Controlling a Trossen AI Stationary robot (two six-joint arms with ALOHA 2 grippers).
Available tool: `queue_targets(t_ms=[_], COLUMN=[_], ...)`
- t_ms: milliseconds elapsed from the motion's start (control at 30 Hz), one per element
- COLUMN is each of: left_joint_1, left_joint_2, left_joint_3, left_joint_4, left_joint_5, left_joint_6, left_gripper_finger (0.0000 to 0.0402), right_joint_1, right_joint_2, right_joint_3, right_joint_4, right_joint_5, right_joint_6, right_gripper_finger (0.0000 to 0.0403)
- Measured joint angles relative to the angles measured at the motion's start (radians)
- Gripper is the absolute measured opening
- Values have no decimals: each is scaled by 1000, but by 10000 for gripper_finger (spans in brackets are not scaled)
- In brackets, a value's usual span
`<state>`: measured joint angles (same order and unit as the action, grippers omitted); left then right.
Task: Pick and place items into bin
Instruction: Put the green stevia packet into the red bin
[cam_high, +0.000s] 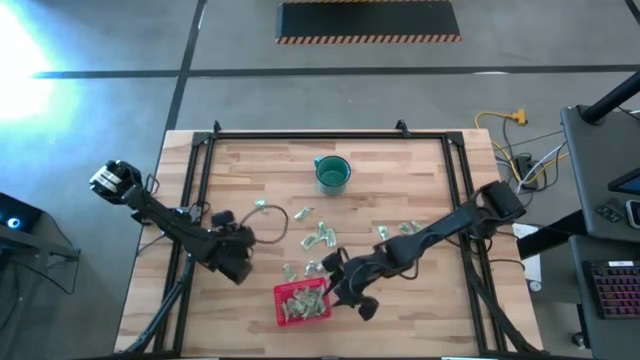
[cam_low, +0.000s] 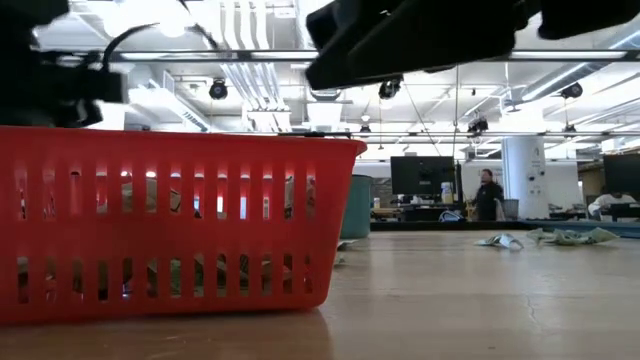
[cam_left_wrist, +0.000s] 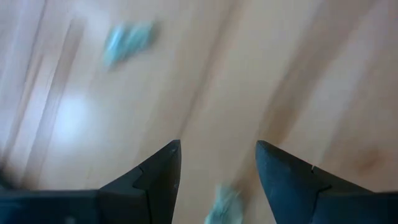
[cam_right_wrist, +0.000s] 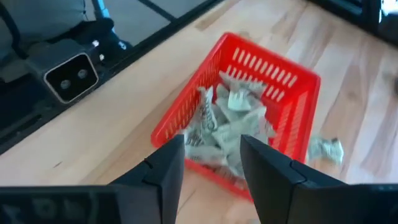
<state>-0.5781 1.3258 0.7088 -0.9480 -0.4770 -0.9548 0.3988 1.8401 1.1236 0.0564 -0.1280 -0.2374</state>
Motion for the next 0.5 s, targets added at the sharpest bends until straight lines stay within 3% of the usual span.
queue_targets(t_ms=[133,500], left_joint_1=[-2,-2], left_joint_2=[0,0], left_joint_3=[-15,-98], left_joint_4=[-63,33], left_joint_5=[42,159], left_joint_6=[-136,-150], left_gripper_finger=[190,189], right_joint_1=[3,51], right_joint_2=[-35,-118], right_joint_3=[0,-23], right_joint_4=[-97,-274], right_joint_5=[6,93], right_joint_6=[50,158], right_gripper_finger=[148,148])
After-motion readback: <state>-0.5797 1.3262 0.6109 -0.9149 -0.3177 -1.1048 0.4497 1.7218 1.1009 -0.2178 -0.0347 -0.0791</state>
